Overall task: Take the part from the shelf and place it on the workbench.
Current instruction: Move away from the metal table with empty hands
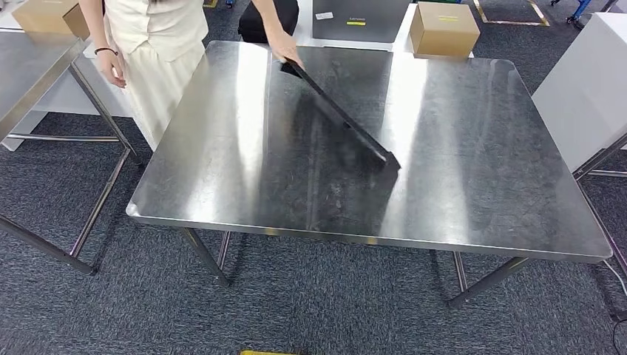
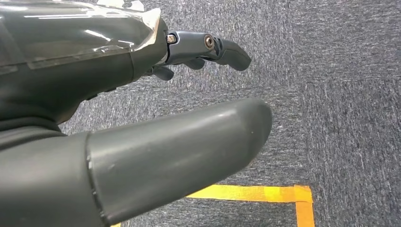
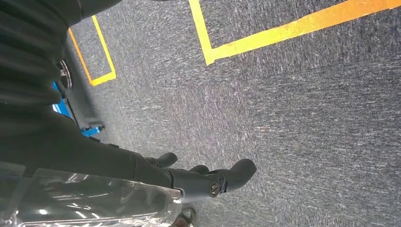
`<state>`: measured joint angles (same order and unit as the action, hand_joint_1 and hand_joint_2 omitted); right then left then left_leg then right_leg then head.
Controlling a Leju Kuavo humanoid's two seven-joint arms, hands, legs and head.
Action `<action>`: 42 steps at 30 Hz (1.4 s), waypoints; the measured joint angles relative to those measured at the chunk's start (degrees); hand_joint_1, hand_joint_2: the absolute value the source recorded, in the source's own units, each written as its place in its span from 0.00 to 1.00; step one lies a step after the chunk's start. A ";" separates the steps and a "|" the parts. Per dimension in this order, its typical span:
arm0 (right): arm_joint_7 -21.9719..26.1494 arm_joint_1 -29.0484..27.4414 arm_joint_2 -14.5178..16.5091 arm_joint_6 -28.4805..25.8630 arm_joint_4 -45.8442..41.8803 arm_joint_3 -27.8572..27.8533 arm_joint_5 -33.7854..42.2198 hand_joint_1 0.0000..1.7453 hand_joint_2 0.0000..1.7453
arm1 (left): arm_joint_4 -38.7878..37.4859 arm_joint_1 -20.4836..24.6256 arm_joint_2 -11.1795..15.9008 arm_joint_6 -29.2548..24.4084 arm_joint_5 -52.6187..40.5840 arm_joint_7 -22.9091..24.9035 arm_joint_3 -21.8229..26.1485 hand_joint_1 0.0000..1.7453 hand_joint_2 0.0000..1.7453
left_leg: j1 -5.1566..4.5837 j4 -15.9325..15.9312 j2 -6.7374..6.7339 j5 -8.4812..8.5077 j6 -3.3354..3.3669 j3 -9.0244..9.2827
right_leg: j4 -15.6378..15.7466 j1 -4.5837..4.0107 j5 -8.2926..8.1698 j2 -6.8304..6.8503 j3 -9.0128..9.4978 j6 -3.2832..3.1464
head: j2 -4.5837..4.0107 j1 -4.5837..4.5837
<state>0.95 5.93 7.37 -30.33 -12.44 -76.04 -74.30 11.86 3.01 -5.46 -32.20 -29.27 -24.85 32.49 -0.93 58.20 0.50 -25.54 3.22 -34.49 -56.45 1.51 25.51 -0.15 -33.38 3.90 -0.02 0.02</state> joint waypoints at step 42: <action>1.31 -0.08 -0.50 -0.38 0.01 -0.02 1.28 0.00 1.00 | -0.03 0.01 -0.03 0.86 -1.27 -0.20 -0.05 0.00 0.00 | 0.00 0.00 0.00 0.00 0.00 0.00 | 0.00 0.00 0.00 0.00 -0.02 0.00 | 0.00 0.00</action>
<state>2.25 5.85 6.87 -30.70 -12.44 -76.06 -73.02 11.82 3.01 -5.49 -31.34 -30.53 -25.05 32.44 -0.93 58.20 0.49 -25.54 3.21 -34.49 -56.45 1.51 25.51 -0.16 -33.40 3.90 -0.02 0.02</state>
